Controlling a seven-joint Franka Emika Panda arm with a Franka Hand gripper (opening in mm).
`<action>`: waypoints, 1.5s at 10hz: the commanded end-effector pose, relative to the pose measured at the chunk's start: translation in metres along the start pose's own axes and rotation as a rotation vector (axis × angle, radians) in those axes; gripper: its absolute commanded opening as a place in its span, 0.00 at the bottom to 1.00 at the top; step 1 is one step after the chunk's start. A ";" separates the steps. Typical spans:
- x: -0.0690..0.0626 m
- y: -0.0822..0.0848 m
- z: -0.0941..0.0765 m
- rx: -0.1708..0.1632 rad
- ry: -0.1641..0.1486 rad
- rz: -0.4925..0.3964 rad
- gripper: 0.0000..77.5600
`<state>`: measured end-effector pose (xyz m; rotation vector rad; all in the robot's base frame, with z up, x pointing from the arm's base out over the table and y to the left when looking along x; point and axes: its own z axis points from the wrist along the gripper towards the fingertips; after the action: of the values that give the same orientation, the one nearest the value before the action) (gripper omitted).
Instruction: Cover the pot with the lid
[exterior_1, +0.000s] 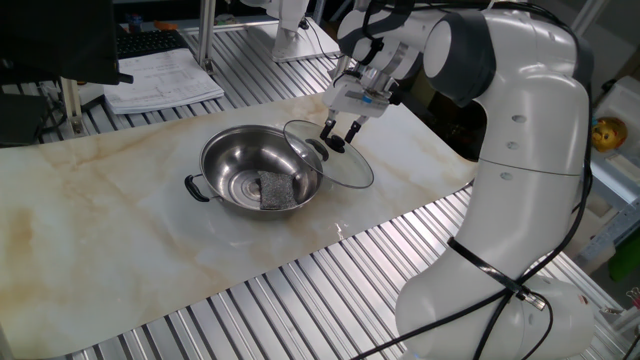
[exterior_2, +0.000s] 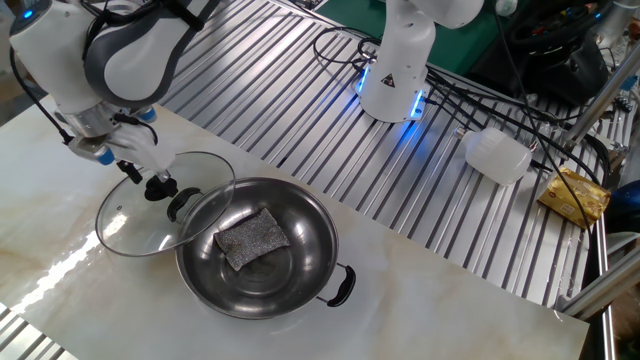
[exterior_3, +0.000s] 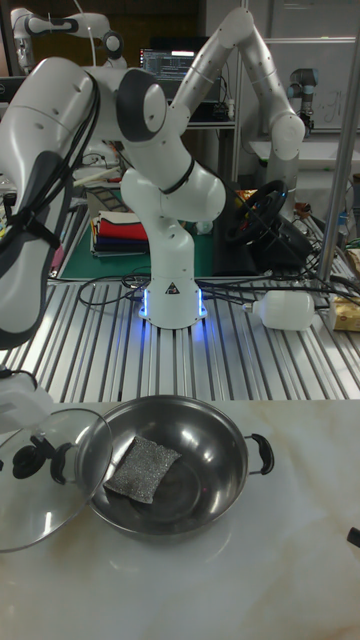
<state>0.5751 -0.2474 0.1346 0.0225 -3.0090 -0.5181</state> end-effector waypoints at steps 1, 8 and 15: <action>0.003 -0.004 0.002 -0.003 -0.002 -0.005 1.00; 0.006 -0.003 0.004 0.000 0.002 0.002 1.00; 0.006 -0.003 0.004 -0.004 0.002 0.001 0.01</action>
<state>0.5681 -0.2477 0.1275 0.0205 -3.0016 -0.5210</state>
